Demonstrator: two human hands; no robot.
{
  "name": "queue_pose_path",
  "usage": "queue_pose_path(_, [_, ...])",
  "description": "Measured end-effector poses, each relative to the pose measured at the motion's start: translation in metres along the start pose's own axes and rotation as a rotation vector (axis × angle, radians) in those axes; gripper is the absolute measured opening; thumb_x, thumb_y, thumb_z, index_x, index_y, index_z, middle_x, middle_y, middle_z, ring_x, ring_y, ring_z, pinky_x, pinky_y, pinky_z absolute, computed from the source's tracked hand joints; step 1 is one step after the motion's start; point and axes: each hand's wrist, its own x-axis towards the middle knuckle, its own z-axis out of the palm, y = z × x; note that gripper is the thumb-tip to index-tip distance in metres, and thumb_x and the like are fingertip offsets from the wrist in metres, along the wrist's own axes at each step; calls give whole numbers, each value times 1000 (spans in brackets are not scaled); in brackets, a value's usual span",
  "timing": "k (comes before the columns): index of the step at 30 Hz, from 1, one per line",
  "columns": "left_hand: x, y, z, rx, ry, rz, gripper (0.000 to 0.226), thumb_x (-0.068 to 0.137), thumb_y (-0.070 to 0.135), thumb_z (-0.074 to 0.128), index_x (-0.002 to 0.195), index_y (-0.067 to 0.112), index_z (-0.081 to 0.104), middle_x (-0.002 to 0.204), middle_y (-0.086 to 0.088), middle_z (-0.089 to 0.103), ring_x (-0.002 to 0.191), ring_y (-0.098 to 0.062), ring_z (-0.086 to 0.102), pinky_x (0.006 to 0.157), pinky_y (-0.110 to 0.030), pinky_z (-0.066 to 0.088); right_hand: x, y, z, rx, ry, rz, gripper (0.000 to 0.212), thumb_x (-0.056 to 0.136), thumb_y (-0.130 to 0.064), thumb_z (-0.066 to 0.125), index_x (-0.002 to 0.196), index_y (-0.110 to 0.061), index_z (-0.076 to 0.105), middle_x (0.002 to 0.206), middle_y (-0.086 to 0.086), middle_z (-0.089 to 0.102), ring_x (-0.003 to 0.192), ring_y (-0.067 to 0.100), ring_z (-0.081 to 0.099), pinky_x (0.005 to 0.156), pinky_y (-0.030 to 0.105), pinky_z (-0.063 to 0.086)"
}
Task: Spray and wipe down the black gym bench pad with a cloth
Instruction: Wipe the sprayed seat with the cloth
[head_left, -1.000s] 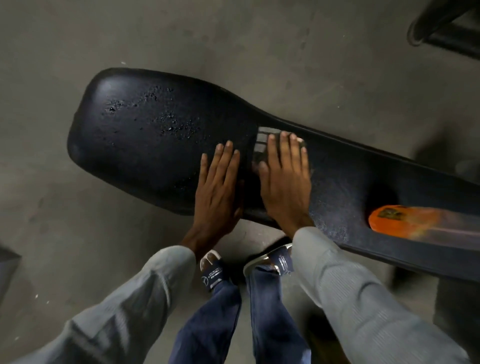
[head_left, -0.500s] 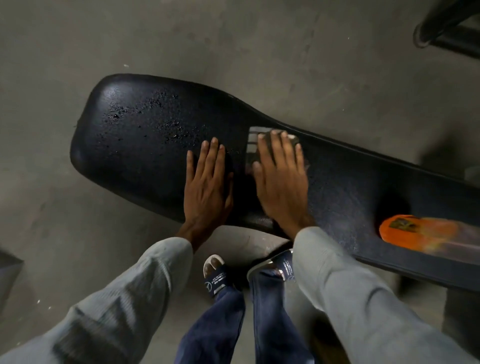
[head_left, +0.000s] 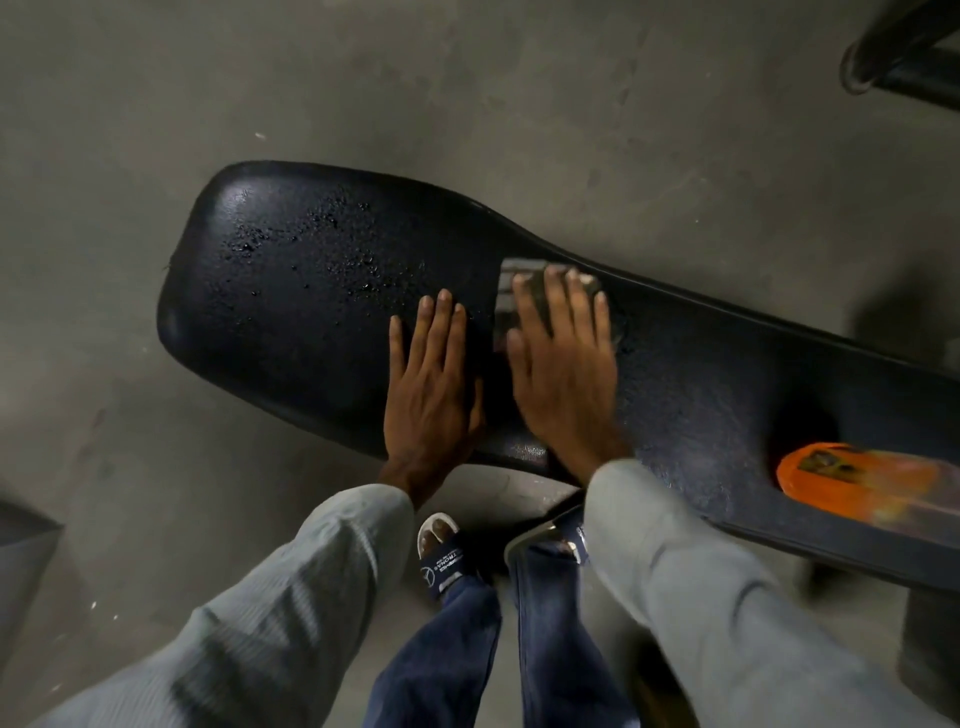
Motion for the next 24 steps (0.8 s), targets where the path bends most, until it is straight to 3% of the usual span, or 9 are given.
queue_pose_path(3, [0,2,-3,-16,11,-7,69,107,38,39,166,3,32,177,-17,24,166,-32,18,135,-60,10,2,29,-15,-36,9,134,61,113,-45,24,171,-26,23,179,12,22,167,33,14,136,58,12])
queue_pose_path(7, [1,4,-4,-10,0,-26,66,110,39,33,166,5,31,177,-16,23,167,-31,17,135,-60,11,-62,28,-18,-5,14,356,61,115,-44,21,172,-24,19,181,12,15,169,32,6,135,60,12])
queue_pose_path(11, [0,4,-3,-9,-17,-30,66,109,38,35,166,3,32,177,-17,22,167,-32,16,135,-60,10,-86,-13,-1,-38,-67,185,63,114,-44,26,173,-23,16,181,14,11,168,35,8,136,58,7])
queue_pose_path(14, [0,2,-2,-1,-24,-18,69,108,40,36,166,3,30,177,-18,21,167,-33,15,135,-60,8,-35,-10,1,10,-29,9,60,115,-43,29,171,-23,24,179,16,20,167,36,16,135,58,10])
queue_pose_path(16, [-1,2,-2,5,-16,-16,70,107,38,39,167,3,29,177,-18,20,167,-33,15,135,-59,7,-4,7,-5,6,-11,-13,59,115,-44,30,169,-23,29,178,15,25,166,36,19,135,57,9])
queue_pose_path(21, [1,4,-3,5,3,-28,67,107,33,43,166,3,32,177,-17,23,167,-32,17,135,-59,9,-26,39,-15,-12,46,300,59,115,-41,30,171,-24,25,179,13,20,168,34,12,135,60,12])
queue_pose_path(24, [1,7,-4,16,-18,-32,68,107,34,42,166,3,31,178,-16,21,167,-33,16,135,-59,9,-77,16,-10,-12,23,400,62,114,-41,31,172,-21,21,180,15,16,168,37,10,134,62,13])
